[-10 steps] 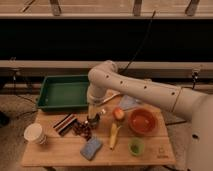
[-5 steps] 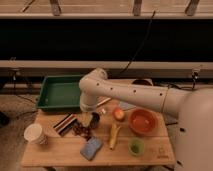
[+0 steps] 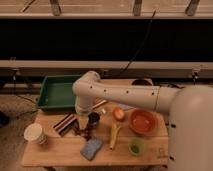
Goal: Place grapes in plastic cup
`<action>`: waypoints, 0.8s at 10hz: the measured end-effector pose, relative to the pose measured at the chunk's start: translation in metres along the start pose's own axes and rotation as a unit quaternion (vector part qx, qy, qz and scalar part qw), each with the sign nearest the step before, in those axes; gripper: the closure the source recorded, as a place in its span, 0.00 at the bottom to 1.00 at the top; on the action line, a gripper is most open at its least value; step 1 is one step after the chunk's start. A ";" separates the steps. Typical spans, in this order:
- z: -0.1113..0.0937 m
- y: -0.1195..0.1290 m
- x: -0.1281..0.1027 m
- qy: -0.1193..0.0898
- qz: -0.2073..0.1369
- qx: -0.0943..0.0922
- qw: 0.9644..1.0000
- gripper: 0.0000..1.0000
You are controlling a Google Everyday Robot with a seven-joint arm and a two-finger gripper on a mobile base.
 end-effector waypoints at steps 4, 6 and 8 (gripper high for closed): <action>0.012 -0.001 0.009 0.014 -0.001 0.000 1.000 0.35; 0.019 -0.001 0.012 0.022 -0.004 0.001 1.000 0.35; 0.028 -0.002 0.014 0.032 -0.007 0.001 0.999 0.35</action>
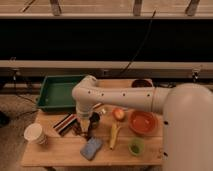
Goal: Place grapes in plastic cup
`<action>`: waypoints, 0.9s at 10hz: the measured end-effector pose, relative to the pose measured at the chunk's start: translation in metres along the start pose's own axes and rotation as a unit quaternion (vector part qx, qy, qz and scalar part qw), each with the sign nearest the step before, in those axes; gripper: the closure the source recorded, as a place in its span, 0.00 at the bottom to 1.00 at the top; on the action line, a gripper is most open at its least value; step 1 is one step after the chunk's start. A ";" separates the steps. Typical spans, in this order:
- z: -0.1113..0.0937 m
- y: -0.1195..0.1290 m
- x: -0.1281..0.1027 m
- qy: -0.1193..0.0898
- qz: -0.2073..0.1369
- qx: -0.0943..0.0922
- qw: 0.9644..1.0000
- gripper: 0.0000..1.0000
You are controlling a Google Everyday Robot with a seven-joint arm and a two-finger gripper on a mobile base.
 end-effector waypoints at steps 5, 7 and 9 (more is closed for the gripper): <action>0.024 -0.012 0.001 0.024 -0.010 0.001 1.000 0.35; 0.034 -0.014 0.005 0.039 -0.016 -0.003 0.999 0.38; 0.039 -0.016 0.005 0.046 -0.020 -0.001 0.999 0.55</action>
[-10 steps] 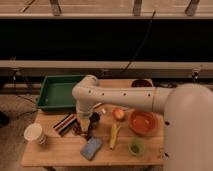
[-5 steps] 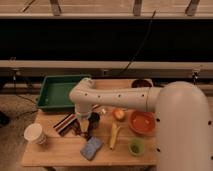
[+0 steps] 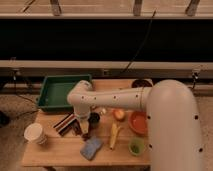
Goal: Place grapes in plastic cup
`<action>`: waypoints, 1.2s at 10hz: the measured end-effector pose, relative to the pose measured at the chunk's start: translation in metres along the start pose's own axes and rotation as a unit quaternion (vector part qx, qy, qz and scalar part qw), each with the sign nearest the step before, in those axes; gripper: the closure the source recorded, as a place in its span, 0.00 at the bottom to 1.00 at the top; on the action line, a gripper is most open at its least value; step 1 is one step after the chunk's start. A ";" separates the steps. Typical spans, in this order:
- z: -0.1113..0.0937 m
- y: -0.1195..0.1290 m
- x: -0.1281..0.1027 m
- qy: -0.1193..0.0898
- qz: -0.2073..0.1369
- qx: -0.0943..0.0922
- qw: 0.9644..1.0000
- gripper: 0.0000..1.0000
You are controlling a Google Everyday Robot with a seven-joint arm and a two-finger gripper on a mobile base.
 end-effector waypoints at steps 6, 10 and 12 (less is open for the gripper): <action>-0.004 0.000 0.006 0.002 0.003 0.002 1.000 1.00; -0.031 0.002 0.014 -0.010 0.006 0.017 1.000 1.00; -0.067 0.005 0.010 -0.035 -0.001 0.028 0.999 1.00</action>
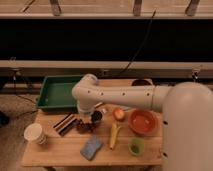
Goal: Place grapes in plastic cup
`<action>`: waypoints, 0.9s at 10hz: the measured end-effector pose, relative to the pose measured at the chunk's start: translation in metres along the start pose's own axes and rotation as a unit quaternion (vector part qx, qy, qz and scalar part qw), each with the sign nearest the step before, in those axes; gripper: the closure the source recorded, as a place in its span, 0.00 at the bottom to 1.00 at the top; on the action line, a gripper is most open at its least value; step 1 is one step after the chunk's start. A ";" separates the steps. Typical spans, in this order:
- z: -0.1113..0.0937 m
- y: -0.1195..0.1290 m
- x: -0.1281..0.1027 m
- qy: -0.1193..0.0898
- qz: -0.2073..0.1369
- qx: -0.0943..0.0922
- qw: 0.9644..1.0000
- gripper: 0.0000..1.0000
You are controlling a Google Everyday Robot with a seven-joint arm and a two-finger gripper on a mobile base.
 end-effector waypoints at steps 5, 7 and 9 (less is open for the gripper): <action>-0.074 0.007 -0.016 -0.058 -0.022 0.027 0.998 1.00; -0.104 0.012 -0.011 -0.075 -0.023 0.039 0.996 1.00; -0.127 0.025 0.014 -0.085 -0.020 0.048 0.995 1.00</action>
